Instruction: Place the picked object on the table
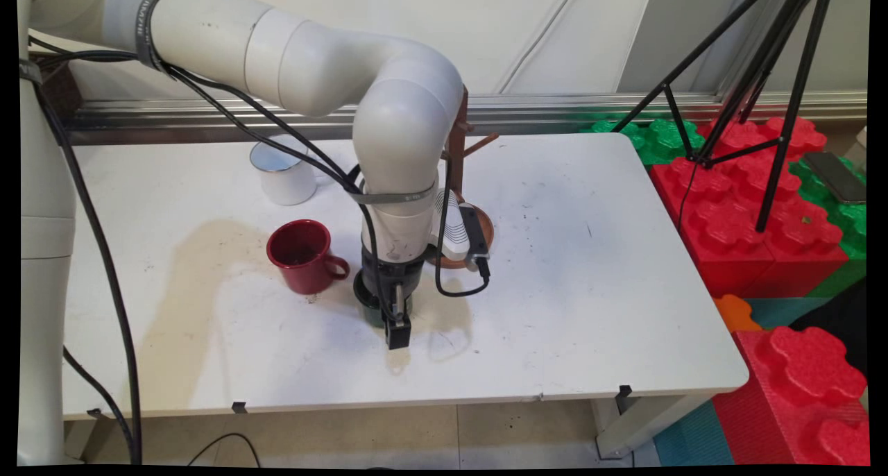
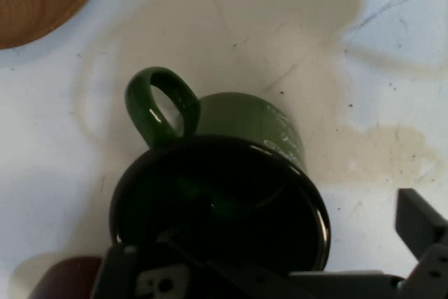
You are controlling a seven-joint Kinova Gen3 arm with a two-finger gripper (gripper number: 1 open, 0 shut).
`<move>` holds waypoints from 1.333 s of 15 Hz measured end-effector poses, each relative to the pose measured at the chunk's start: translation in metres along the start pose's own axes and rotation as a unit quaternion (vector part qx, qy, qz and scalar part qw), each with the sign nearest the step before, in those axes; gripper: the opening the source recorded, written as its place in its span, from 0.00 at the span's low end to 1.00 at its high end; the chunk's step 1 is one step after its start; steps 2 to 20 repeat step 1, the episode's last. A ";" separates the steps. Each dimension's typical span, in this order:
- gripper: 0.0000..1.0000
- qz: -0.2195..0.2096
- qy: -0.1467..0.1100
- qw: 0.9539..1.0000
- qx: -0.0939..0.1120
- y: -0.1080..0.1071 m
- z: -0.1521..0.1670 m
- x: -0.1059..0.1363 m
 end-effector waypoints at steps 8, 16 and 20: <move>1.00 0.002 0.002 1.000 0.002 0.000 -0.001 -0.001; 1.00 0.002 0.002 1.000 0.002 0.000 -0.001 -0.001; 1.00 0.002 0.002 1.000 0.002 0.000 -0.001 -0.001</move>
